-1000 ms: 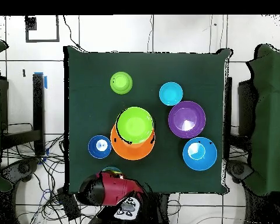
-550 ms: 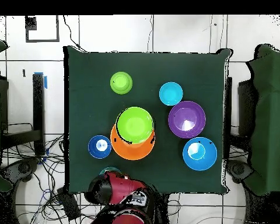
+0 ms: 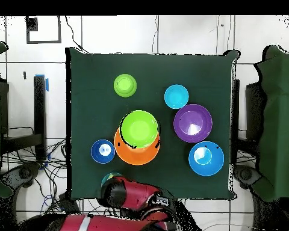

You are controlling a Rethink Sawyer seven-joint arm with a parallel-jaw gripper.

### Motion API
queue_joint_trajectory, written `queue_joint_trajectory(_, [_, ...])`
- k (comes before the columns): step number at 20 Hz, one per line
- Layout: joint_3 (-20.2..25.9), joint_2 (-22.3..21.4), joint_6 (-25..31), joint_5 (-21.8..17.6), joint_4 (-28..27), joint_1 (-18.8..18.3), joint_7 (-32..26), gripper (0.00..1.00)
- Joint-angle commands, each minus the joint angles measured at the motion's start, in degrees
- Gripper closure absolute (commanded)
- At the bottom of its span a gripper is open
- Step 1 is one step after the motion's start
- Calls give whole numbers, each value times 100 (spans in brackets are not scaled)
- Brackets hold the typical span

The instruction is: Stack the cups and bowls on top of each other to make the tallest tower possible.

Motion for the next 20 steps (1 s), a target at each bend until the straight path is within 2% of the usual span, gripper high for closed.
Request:
queue_joint_trajectory(1, [868,196,540,-270,-26,-158,465,0])
queue_joint_trajectory(9, [917,282,577,-345,-182,-198,436,0])
queue_joint_trajectory(20, [1002,638,548,-556,-558,-406,223,0])
